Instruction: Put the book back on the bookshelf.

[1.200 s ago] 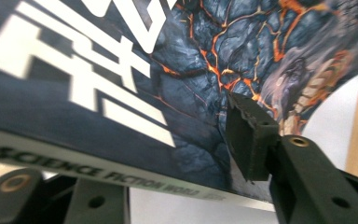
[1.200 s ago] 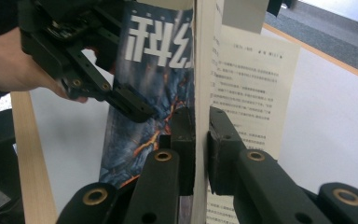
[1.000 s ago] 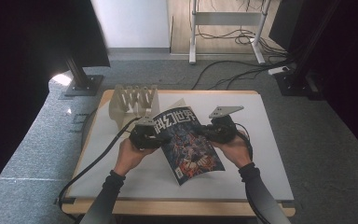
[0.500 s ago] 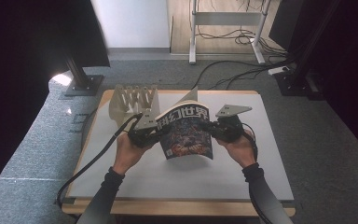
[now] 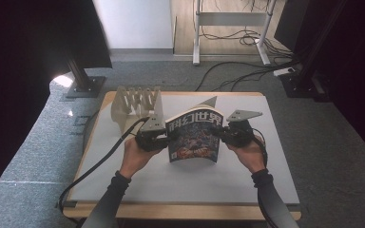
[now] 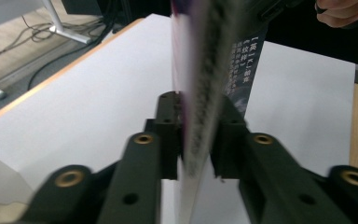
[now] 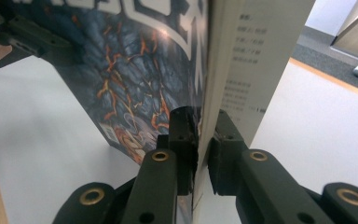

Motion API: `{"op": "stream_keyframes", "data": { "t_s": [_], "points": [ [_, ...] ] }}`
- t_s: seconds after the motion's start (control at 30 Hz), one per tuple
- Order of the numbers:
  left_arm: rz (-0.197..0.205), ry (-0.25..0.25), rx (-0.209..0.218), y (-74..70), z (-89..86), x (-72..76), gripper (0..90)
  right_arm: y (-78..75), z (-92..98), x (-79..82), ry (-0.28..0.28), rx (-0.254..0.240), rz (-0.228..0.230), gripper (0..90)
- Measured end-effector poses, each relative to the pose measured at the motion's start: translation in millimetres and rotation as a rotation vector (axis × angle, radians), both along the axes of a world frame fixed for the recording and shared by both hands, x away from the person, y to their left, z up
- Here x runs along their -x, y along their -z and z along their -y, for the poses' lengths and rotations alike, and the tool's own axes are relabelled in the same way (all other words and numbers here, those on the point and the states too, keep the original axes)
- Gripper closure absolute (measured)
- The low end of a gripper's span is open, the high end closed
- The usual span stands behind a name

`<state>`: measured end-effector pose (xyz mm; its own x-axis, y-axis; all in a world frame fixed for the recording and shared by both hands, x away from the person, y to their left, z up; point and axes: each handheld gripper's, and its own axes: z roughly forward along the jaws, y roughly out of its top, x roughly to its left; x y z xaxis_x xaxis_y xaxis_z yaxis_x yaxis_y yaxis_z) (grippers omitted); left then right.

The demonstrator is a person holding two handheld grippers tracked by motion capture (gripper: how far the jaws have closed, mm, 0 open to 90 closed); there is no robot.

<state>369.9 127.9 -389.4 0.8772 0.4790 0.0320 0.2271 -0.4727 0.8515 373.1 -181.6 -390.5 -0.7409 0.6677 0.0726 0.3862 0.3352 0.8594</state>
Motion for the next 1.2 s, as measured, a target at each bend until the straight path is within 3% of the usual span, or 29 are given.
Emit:
{"op": "stream_keyframes", "data": {
  "t_s": [0.07, 0.17, 0.33, 0.43, 0.63, 0.83, 1.2],
  "points": [
    [-0.029, 0.010, 0.007, 1.6, 1.9, -3.5, 69.0, 1.8, 2.3, 0.0, -0.009, -0.024, -0.006, 79.1],
    [-0.033, 0.000, -0.019, 4.6, 5.7, -5.6, 68.2, 0.8, 0.6, 0.9, -0.005, -0.010, 0.001, 79.2],
    [-0.023, -0.011, -0.021, 4.9, 5.0, -8.2, 79.9, 1.4, 1.2, 0.4, -0.002, -0.017, 0.000, 77.9],
    [-0.005, -0.013, -0.027, 5.0, 4.8, -8.2, 81.8, 2.6, 2.7, 0.3, -0.004, -0.028, -0.003, 75.8],
    [0.011, 0.003, -0.025, 4.9, 4.1, -8.1, 82.4, 9.7, 13.6, 0.4, 0.062, 0.011, 0.013, 61.2],
    [-0.010, -0.008, 0.005, 0.9, 0.5, -11.7, 82.6, 32.6, 36.9, 2.1, 0.128, 0.009, -0.011, 46.4],
    [-0.062, -0.024, 0.016, -15.7, -14.8, -13.5, 82.8, 86.2, 48.3, 10.4, 0.189, 0.070, -0.069, 21.7]
  ]
}}
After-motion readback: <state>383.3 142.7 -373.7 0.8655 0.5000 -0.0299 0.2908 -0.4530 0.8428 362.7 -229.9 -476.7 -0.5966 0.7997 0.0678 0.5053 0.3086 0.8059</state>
